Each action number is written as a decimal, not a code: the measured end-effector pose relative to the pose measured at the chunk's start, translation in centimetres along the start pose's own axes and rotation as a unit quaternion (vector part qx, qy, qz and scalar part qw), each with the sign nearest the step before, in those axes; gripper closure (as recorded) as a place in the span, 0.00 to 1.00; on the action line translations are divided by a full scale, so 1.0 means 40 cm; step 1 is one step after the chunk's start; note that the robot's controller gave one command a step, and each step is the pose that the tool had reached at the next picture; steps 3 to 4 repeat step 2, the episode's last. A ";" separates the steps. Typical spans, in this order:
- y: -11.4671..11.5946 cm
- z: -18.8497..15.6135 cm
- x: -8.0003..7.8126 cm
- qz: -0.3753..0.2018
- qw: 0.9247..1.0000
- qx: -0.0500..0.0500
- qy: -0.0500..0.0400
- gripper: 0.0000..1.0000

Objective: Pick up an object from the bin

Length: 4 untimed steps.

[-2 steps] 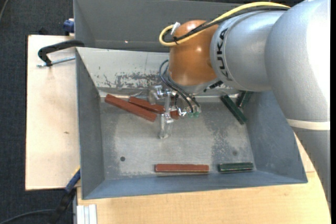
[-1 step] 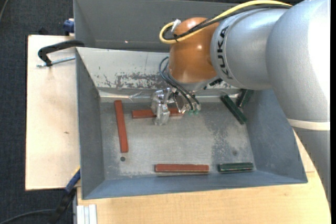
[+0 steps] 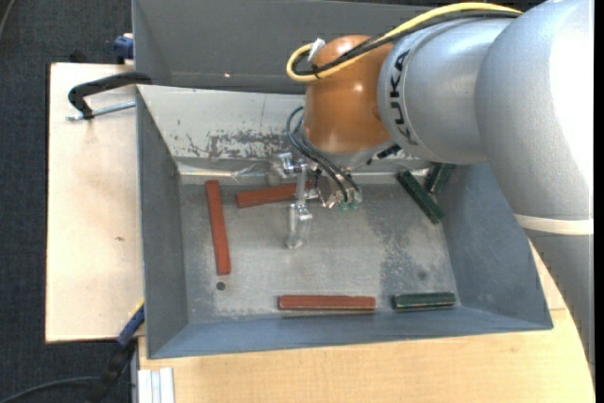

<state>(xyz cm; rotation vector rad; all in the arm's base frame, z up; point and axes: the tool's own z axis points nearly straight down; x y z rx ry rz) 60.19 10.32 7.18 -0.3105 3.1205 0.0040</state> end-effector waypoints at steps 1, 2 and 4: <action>0.000 0.002 0.001 0.000 1.000 0.000 0.001 1.00; 0.021 -0.408 0.007 -0.039 0.999 0.001 -0.005 1.00; 0.021 -0.408 0.007 -0.039 0.999 0.001 -0.005 1.00</action>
Offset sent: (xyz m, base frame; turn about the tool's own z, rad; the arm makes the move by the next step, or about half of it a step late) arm 0.0000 0.0000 0.0000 0.0000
